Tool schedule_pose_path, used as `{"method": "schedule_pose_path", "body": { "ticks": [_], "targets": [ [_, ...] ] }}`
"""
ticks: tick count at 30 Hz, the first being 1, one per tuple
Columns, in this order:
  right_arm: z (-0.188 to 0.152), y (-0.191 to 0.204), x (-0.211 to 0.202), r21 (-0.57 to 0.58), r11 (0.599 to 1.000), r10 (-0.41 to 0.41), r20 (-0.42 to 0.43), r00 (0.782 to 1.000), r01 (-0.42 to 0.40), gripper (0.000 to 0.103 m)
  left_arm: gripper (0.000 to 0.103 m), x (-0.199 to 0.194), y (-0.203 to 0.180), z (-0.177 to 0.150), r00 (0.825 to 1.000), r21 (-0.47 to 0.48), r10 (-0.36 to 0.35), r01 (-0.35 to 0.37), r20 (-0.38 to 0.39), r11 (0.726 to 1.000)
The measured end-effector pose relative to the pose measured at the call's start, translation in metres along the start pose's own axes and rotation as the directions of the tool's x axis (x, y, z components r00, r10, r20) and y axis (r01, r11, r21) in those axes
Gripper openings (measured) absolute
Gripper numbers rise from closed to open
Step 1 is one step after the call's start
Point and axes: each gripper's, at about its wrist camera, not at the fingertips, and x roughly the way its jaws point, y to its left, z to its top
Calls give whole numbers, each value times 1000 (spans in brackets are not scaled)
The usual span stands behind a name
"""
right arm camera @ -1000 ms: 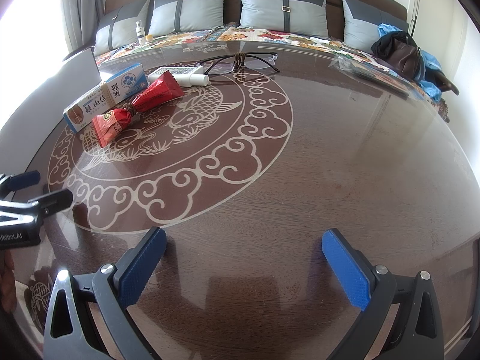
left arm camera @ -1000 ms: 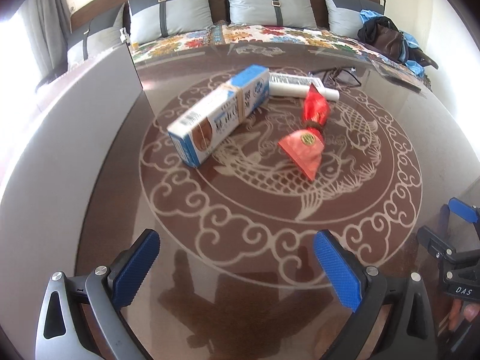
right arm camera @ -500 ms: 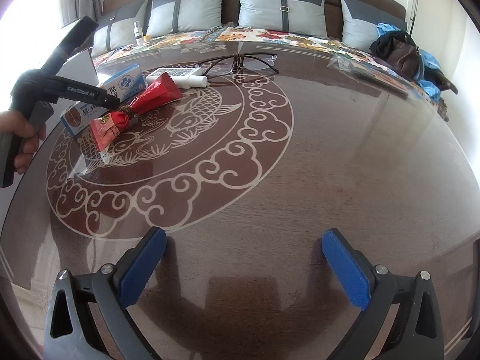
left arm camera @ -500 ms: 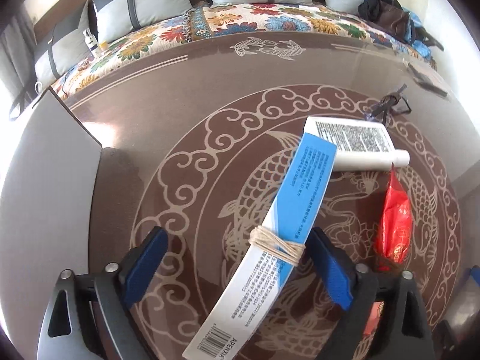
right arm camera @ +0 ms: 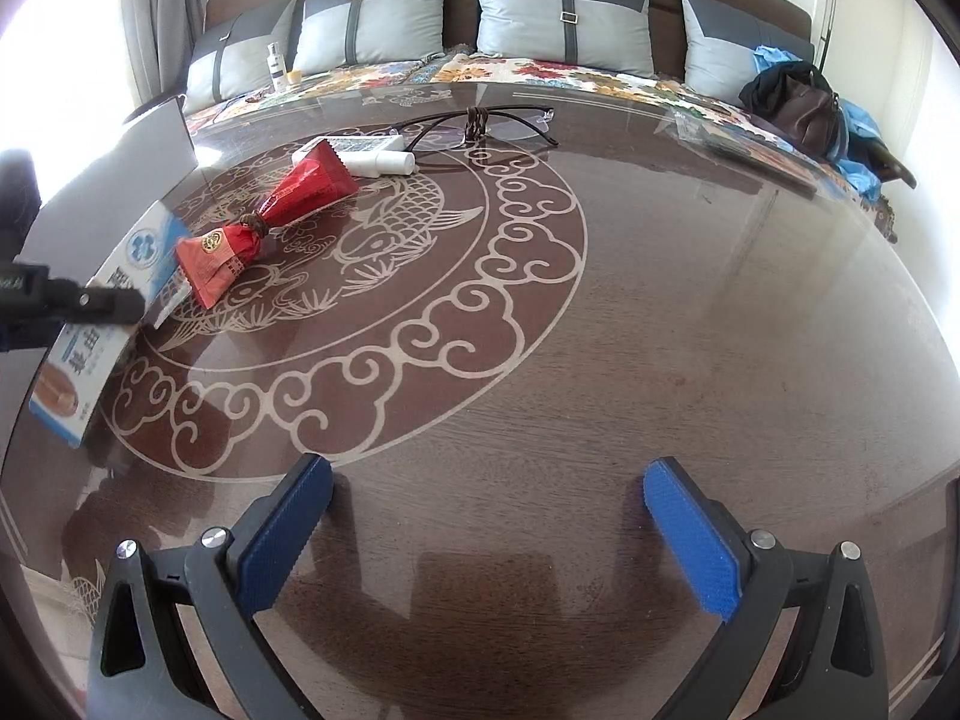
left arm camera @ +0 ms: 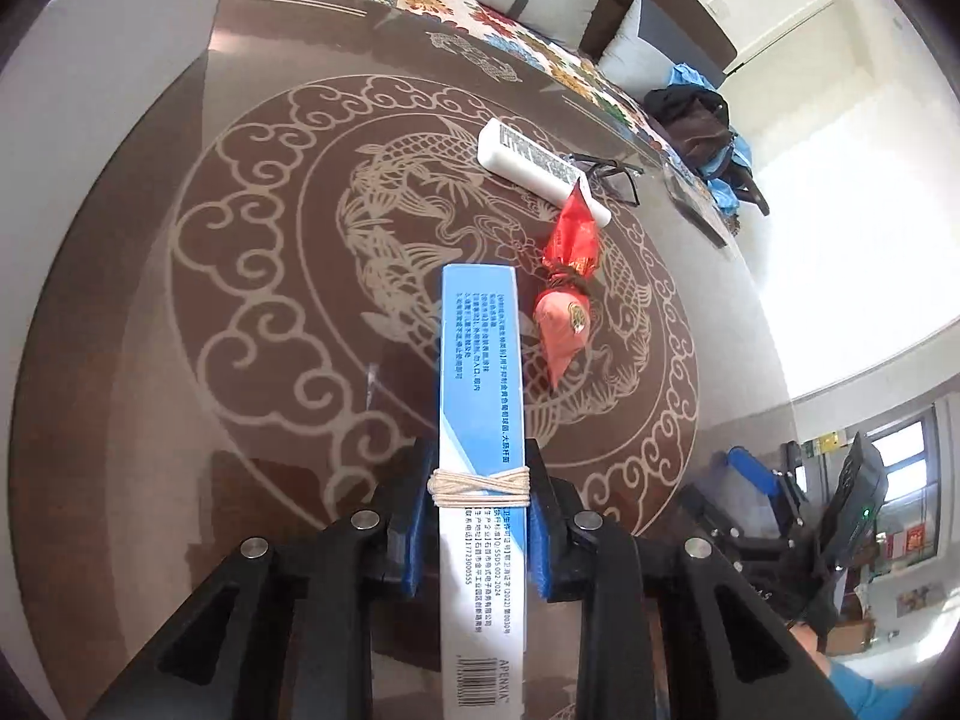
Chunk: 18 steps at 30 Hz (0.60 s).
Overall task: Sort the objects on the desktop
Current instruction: 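Lift the nail cream box with the left tool while the right tool approaches the red candy bag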
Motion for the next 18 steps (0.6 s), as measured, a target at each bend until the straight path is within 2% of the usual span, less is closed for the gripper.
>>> {"method": "schedule_pose_path", "body": {
  "ticks": [2, 3, 4, 7, 10, 15, 18],
  "targets": [
    [0, 0, 0, 0, 1000, 0, 0, 1000, 0, 103, 47, -13, 3, -4, 997, -17, 81, -81, 17, 997],
    [0, 0, 0, 0, 1000, 0, 0, 1000, 0, 103, 64, -17, 5, -4, 991, -30, 131, -130, 18, 991],
    [0, 0, 0, 0, 1000, 0, 0, 1000, 0, 103, 73, -20, 8, -2, 984, -45, 178, -177, 14, 983],
    [0, 0, 0, 0, 1000, 0, 0, 1000, 0, 103, 73, -32, 9, 0, 971, -62, 237, -235, 38, 970],
    [0, 0, 0, 0, 1000, 0, 0, 1000, 0, 103, 73, -33, 2, -4, 951, -32, 302, -301, 63, 953],
    [0, 0, 0, 0, 1000, 0, 0, 1000, 0, 103, 73, -4, -17, -12, 925, 52, 377, -379, 47, 924],
    [0, 0, 0, 0, 1000, 0, 0, 1000, 0, 103, 83, 15, -34, -18, 874, 131, 478, -486, 90, 864]
  ]
}}
